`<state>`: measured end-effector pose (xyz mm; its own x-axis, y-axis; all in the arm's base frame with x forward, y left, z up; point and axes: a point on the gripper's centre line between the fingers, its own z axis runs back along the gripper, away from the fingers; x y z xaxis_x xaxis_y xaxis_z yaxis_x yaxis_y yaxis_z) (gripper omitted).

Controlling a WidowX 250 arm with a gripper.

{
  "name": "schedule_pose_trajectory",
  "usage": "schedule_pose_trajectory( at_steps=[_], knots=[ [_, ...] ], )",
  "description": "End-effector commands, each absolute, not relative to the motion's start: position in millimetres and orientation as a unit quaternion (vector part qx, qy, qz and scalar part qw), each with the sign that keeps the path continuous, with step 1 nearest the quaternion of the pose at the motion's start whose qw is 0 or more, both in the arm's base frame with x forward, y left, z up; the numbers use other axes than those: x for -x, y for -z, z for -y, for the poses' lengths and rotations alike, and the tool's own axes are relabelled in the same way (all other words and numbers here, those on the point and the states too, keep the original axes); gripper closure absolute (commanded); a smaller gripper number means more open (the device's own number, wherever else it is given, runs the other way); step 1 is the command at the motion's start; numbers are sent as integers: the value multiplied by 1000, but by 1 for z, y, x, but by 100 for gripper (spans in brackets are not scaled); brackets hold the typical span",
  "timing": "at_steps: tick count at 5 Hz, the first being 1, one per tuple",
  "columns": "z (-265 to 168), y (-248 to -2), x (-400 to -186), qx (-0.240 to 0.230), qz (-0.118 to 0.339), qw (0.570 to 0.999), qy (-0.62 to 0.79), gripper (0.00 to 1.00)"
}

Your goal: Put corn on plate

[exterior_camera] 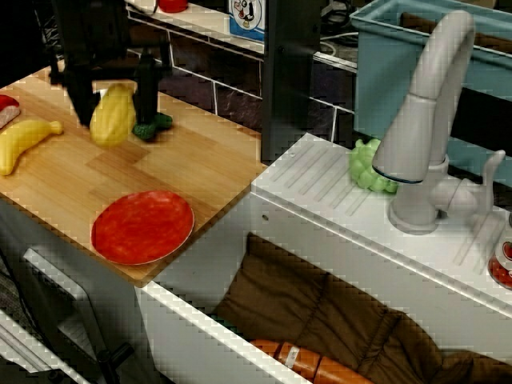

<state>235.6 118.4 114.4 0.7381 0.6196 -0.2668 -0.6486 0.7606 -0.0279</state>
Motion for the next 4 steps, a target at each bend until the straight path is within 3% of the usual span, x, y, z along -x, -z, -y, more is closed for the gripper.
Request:
schedule_pose_trajectory(
  at_steps=[1,3,4],
  knots=[
    [-87,-66,-178,41,-130,927,-350,100],
    [-91,-45,-178,22,-132,922,-364,100],
    [-90,-35,-198,0,-146,910,-388,100]
  ],
)
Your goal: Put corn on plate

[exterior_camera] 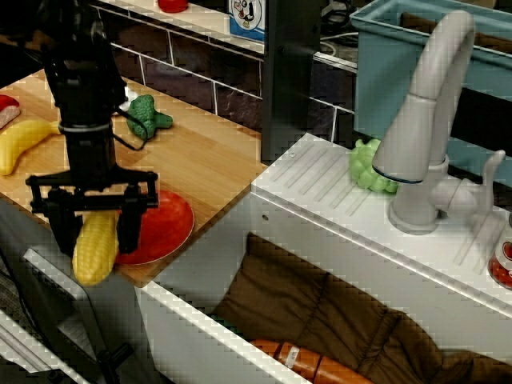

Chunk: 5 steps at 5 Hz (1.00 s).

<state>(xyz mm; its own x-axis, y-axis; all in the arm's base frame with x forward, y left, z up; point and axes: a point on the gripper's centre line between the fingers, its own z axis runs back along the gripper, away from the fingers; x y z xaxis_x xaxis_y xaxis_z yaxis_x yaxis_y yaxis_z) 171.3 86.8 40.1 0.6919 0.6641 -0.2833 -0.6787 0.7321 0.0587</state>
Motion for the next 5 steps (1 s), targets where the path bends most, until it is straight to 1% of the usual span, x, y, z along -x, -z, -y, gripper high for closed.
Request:
schedule_pose_trajectory(
  at_steps=[1,2,3,5],
  knots=[
    [-84,-48,-226,7,-148,905,-398,100],
    [-85,-47,-240,5,-151,902,-404,100],
    [-85,-47,-240,5,-151,902,-404,0],
    [-85,-47,-240,5,-151,902,-404,0]
  ],
)
